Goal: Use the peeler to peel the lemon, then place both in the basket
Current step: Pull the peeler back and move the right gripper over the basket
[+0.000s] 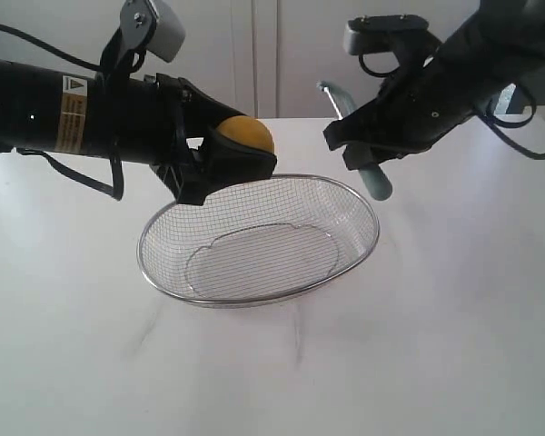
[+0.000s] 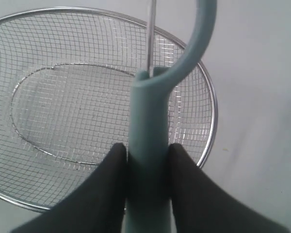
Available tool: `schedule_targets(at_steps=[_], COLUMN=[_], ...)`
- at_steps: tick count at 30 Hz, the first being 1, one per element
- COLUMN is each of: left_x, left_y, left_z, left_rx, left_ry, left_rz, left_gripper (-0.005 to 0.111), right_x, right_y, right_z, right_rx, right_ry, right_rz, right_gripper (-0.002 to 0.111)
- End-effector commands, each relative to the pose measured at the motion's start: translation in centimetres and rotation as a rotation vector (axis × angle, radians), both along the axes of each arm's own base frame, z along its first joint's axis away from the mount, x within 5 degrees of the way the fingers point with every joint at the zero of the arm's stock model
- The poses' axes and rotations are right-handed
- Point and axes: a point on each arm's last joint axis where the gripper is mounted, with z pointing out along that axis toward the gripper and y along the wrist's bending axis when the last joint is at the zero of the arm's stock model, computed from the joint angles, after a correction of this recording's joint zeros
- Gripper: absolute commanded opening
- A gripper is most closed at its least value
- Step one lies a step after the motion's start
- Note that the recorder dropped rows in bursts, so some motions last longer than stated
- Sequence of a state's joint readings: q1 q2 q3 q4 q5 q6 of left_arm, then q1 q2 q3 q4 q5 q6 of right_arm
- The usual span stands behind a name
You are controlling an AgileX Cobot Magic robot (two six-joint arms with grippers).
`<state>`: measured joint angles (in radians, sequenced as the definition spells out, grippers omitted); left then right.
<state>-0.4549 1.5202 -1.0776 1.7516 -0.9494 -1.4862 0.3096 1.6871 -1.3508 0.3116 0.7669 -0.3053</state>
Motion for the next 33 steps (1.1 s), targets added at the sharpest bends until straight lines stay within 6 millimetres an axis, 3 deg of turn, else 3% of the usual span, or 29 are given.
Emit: schedule_targets(at_steps=[1,8,13,23,33], left_x=[-0.1,-0.1,-0.1,0.0,0.0], left_y=[0.1,0.1,0.1,0.2,0.2], left_z=[0.3,0.3,0.3,0.3,0.3], left_rx=[-0.009,-0.009,-0.009,-0.008,-0.008], left_ry=[-0.004,-0.004,-0.004,-0.005,-0.005], left_rz=[0.006,0.006,0.006,0.009,0.009], left_gripper=[0.0,0.0,0.0,0.0,0.0], right_x=[0.9,2.4,3.6,4.5,4.2], right_y=[0.9,3.2,4.0,3.8,3.7], right_z=[-0.2,-2.2,-5.0,-8.4,-9.9], right_rx=[-0.033,-0.052,-0.061,-0.134,-0.163], right_ry=[0.008,0.047,0.114,0.172,0.268], right_rz=[-0.004,0.008,-0.02,-0.063,-0.077], right_gripper=[0.0,0.0,0.0,0.0,0.0])
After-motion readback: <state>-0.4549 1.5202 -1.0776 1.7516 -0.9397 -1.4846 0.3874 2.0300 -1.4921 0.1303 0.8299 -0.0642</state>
